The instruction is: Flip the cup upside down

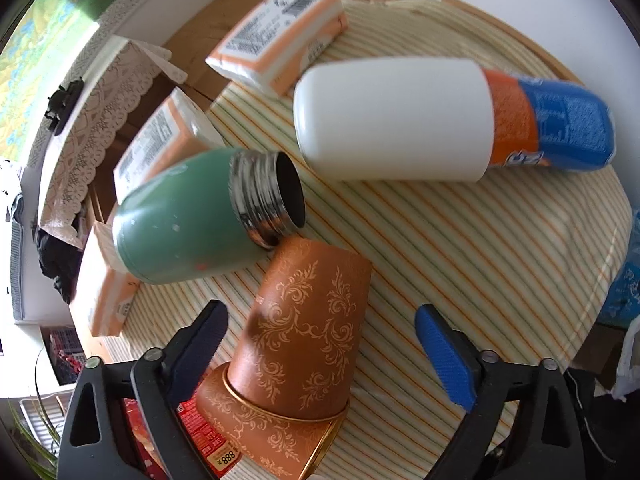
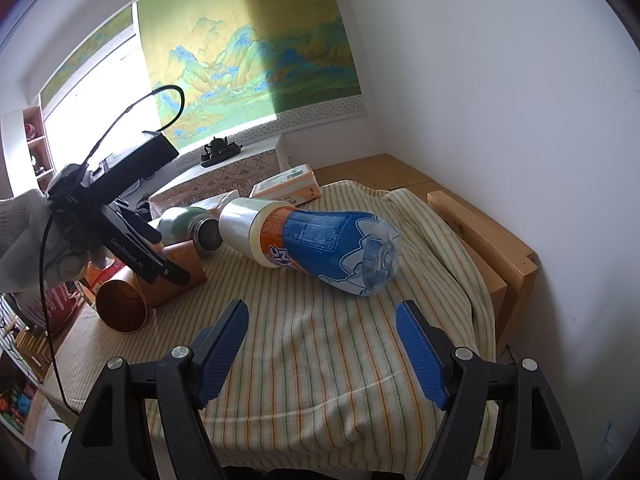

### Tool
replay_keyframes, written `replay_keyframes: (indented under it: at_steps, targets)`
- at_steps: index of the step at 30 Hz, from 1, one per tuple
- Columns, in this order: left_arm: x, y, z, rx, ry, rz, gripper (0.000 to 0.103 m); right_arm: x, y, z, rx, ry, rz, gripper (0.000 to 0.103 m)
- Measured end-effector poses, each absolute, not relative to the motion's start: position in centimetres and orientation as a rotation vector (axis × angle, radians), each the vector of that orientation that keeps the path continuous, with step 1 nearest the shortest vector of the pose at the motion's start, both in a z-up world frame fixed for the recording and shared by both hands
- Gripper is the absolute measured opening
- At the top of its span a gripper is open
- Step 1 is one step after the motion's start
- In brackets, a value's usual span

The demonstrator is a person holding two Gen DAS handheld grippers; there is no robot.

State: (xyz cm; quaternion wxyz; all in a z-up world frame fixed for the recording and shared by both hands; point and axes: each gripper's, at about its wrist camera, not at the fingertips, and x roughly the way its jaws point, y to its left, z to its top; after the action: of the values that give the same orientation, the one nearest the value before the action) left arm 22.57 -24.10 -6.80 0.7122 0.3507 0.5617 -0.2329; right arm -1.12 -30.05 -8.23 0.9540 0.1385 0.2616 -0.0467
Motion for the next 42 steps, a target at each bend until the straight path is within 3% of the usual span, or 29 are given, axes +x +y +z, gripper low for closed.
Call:
replay_keyframes:
  at_steps: [9,14,29,42]
  targets:
    - [23.8,-24.4,-8.3,0.793,1.281,-0.532,0.086,-0.7,-29.9,-8.5,0.285,0.543,-0.088,0.073]
    - [24.6,-24.3,-8.8,0.808,1.286,-0.518,0.072,-0.6,-30.1,-8.6,0.298,0.547,-0.088,0.073]
    - [21.9,-28.8,-8.6,0.763,1.280,-0.630,0.070,-0.9,-30.3,-8.8,0.307,0.555,-0.096,0.073]
    - [21.0,-26.5,-9.4,0.534,1.444,-0.534,0.070,-1.9,-30.8,-8.7,0.327,0.546,-0.084,0.073]
